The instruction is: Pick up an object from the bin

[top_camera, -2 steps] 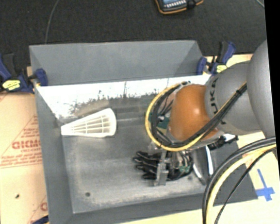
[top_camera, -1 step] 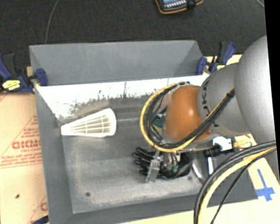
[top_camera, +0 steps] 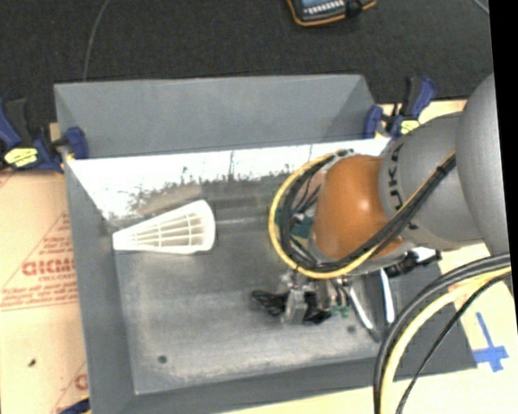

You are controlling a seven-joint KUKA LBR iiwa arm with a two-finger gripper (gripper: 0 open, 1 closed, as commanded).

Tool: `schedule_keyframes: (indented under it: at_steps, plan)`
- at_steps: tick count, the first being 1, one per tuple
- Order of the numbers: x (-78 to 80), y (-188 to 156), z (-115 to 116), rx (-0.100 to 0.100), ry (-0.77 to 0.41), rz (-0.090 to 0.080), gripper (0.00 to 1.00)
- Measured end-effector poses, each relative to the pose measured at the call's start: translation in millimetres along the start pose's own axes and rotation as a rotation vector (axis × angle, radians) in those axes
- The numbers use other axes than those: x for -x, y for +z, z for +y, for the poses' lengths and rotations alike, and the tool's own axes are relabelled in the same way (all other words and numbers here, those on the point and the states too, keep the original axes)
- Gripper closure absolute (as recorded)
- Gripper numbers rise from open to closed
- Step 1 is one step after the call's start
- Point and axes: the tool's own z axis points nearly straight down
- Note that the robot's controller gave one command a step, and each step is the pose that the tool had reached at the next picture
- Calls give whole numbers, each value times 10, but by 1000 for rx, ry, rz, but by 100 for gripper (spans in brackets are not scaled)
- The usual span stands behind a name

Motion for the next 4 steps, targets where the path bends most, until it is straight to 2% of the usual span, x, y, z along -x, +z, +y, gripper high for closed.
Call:
schedule_keyframes:
  at_steps: [1, 2, 3, 4]
  plan:
    - [0, 0, 0, 0, 0, 0, 100]
    - [-21, -140, -3, -1, 0, 8, 100]
    - [-20, -493, -4, 0, 0, 9, 100]
    - [2, -827, -4, 1, 0, 1, 100]
